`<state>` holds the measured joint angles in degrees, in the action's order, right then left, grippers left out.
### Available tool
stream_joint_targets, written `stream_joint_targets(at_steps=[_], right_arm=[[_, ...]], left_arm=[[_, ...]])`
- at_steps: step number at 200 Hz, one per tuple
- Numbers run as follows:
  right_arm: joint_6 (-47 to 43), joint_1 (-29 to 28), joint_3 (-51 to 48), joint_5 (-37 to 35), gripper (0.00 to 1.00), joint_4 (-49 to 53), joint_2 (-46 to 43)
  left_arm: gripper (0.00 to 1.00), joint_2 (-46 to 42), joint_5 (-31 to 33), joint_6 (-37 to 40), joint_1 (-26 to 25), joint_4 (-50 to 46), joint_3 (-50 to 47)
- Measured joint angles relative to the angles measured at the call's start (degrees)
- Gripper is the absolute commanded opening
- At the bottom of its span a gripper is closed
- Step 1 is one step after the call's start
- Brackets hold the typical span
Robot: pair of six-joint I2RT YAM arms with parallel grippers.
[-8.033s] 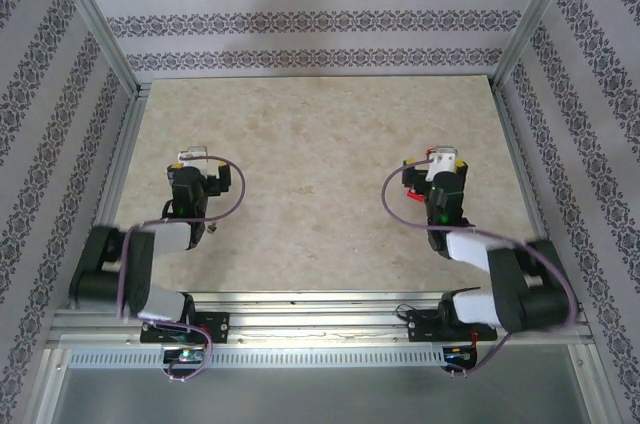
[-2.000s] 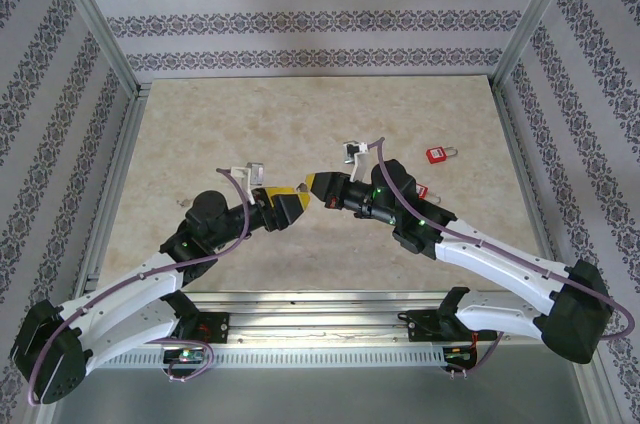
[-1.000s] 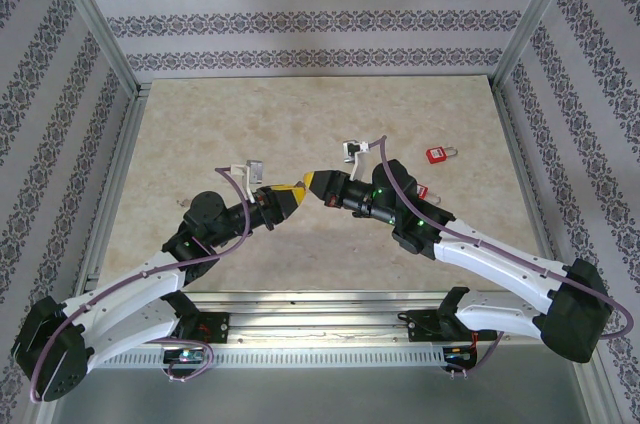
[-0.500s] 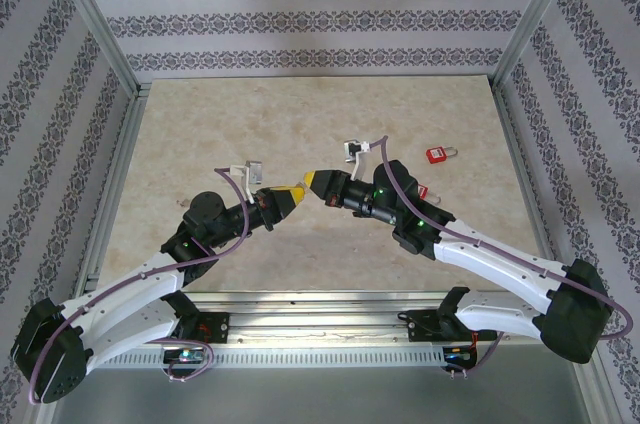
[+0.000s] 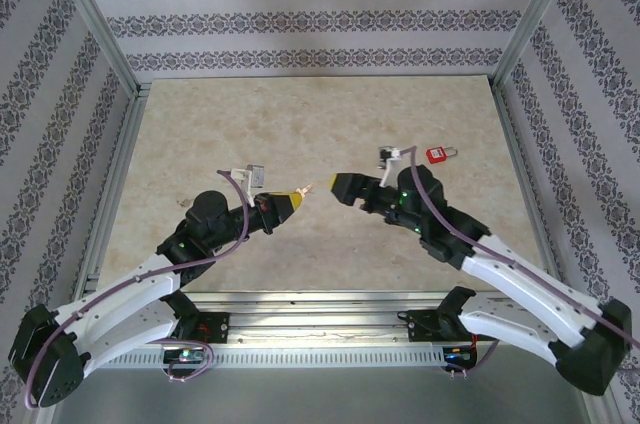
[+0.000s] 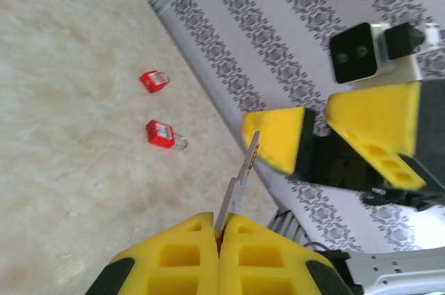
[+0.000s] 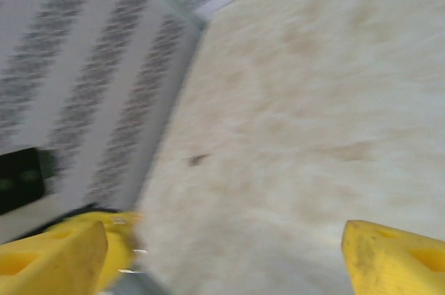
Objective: Unlock with the key
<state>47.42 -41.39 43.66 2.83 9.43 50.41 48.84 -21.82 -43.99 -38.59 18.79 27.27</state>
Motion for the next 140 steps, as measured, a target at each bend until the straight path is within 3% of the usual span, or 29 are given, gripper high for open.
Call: stream_joint_targets(at_steps=[26,47,63,102,140], right_arm=[[-5.4,9.5,3.9,-7.0,0.93,16.6,-2.5],[-8.3,23.8,3.9,-4.9,0.93,23.9,0.0],[-10.2,31.7,2.8,-3.3,0.94,26.7,4.6],[-11.2,39.5,-0.5,2.6,0.94,27.3,16.3],[-7.2,40.9,-0.4,6.8,0.94,21.6,25.6]], left_arm=[[0.0,-1.4,1.0,2.3,0.0,-6.2,0.9],[0.0,-1.4,1.8,4.3,0.0,-9.5,1.3],[0.0,-1.1,2.4,5.9,-0.2,-11.6,1.5],[0.0,0.1,2.8,9.1,-0.8,-14.5,2.9],[0.0,-0.4,2.5,9.8,-0.8,-15.4,3.1]])
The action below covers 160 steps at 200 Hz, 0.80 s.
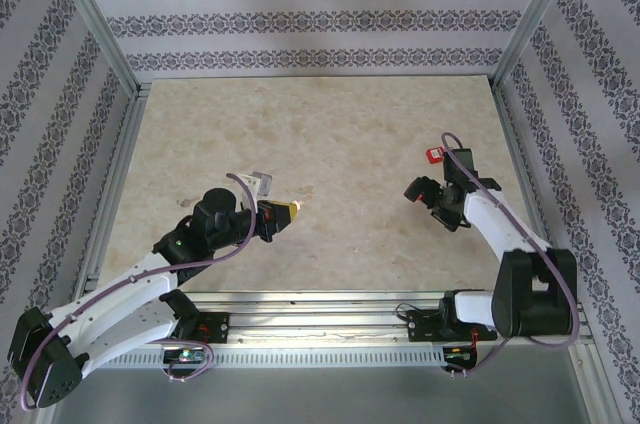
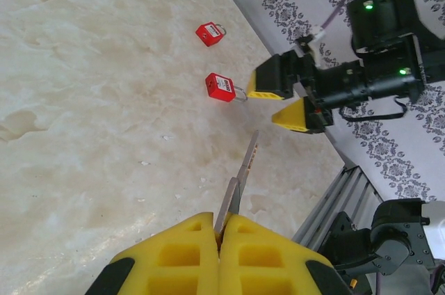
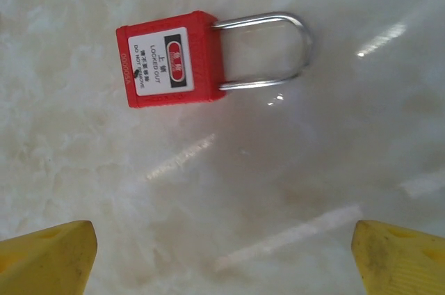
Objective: Unlock with the key
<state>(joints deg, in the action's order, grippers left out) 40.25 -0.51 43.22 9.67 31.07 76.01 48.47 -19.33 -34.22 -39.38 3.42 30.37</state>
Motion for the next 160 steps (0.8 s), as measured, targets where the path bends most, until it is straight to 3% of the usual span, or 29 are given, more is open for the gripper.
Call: stream_joint_targets(at_steps=[41,160], right_arm=[[4.4,-0.1,3.8,2.7,0.93,-4.9,9.8],[4.8,-0.1,13.2,1.7,0.89,-6.8,20.3]], left_arm=[[0.0,-2.4,-0.2,0.0,0.0,-0.5,0.0],[0.0,-5.2,-0.1,0.0,0.0,-2.9,0.0]])
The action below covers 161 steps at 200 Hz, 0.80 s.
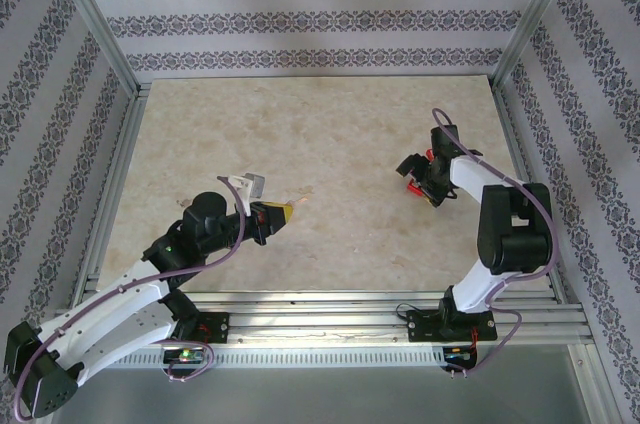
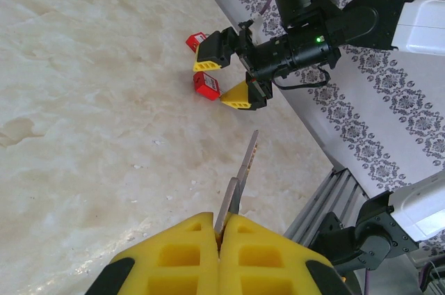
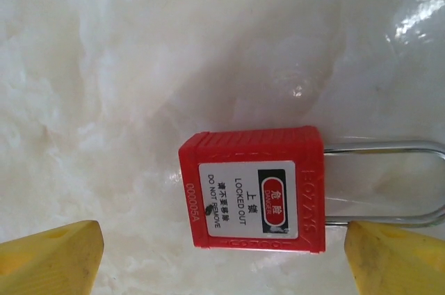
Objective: Unlock with the key
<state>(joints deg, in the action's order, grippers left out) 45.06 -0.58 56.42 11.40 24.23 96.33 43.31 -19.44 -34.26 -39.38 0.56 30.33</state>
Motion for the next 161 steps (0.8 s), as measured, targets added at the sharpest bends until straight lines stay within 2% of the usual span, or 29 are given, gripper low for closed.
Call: stream_joint_targets(at_steps=[47,95,131,161], right_arm=[[-2.3,0.0,5.7,-2.2,0.89,2.6,4.3],[-9.6,-2.2,12.6,-9.8,0.89,7.3,7.7],[-11.2,-4.7,11.4,-11.8,0.9,8.8,2.6],[-9.2,-3.3,8.3,-10.5,0.89,9.9,-3.5]], left_arm=[[0.0,-0.8,0.0,0.0,0.0,-0.3,-0.1],[0.0,-2.1,0.2,0.0,0.0,-1.7,-0.1],[0.0,-2.8,0.2,0.0,0.0,-2.7,-0.1],[0.0,-2.8,0.2,0.0,0.0,-2.8,-0.2]])
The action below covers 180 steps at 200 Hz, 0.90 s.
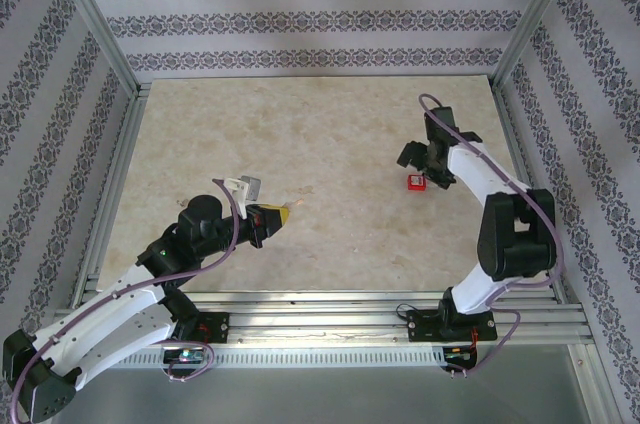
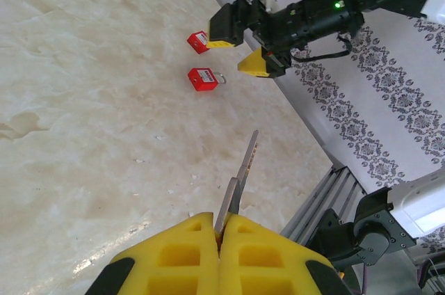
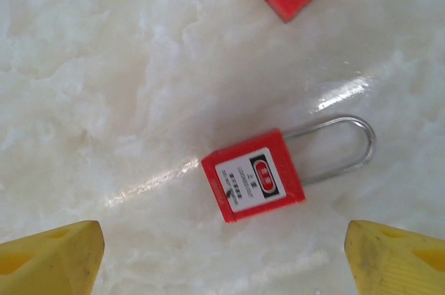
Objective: Unlock with the key
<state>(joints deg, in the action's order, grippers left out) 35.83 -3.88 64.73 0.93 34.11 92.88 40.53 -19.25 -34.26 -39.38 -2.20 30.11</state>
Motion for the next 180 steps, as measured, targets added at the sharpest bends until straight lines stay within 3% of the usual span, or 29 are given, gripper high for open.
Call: stream_joint_targets(at_steps=[78,180], right_arm=[[10.2,1.4,-3.2,6.6,0.88,-2.9,6.4],[15.4,1.9,0.9,6.2,0.88,-0.6,11.9]], left_arm=[[0.0,-1.4,-0.2,0.0,0.0,-0.9,0.0],[0.0,-3.6,0.0,0.0,0.0,-2.0,-0.5]])
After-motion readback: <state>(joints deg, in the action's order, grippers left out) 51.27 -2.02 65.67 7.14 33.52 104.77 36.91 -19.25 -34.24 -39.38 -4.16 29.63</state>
